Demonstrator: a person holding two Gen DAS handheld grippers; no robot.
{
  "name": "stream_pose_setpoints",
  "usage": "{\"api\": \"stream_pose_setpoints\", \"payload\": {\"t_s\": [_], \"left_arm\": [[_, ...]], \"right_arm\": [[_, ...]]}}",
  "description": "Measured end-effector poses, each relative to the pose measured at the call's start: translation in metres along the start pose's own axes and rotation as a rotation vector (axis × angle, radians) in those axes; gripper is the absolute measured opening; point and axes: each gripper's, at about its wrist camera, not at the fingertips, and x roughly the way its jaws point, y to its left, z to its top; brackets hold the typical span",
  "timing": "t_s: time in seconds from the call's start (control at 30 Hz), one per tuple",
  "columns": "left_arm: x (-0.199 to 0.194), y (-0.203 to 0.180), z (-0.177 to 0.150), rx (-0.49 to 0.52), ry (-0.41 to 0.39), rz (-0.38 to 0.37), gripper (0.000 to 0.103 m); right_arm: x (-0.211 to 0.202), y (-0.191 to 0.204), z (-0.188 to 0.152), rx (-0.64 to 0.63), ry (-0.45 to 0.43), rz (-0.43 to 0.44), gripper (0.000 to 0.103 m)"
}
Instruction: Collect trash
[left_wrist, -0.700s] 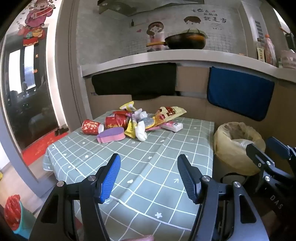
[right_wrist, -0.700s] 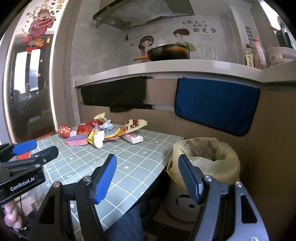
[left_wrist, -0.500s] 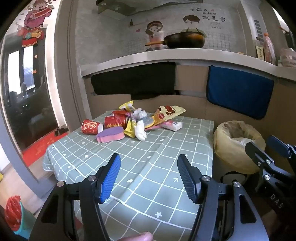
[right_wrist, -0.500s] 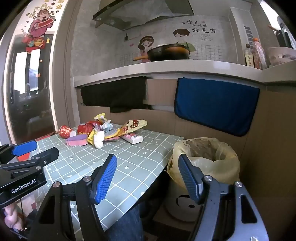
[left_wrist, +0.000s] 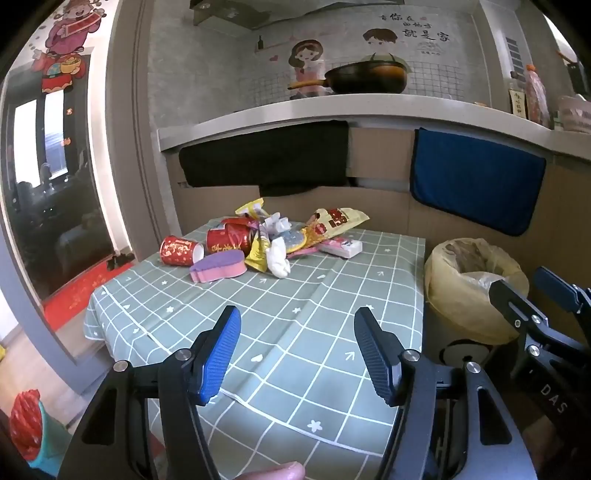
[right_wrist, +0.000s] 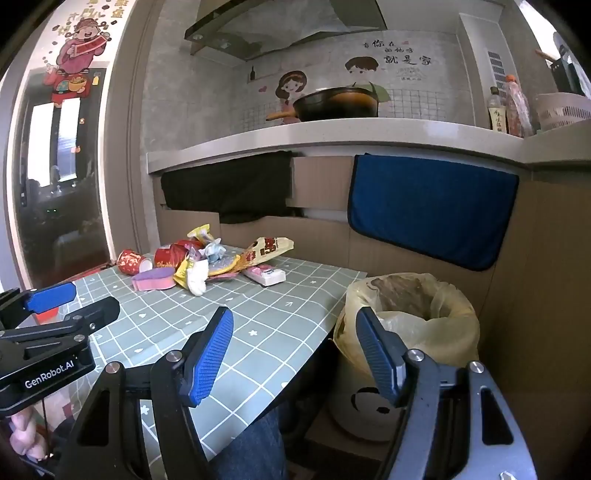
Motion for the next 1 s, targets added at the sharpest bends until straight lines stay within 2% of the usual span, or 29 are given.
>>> {"api": "stream_pose_setpoints", "payload": {"t_s": [1.0], "left_arm": [[0.0002, 0.0003, -0.0008, 0.001, 0.003, -0.001, 0.064]], "right_arm": [[0.0019, -0.0051, 0.0007, 0.025, -0.002, 0.001, 0.067]]}}
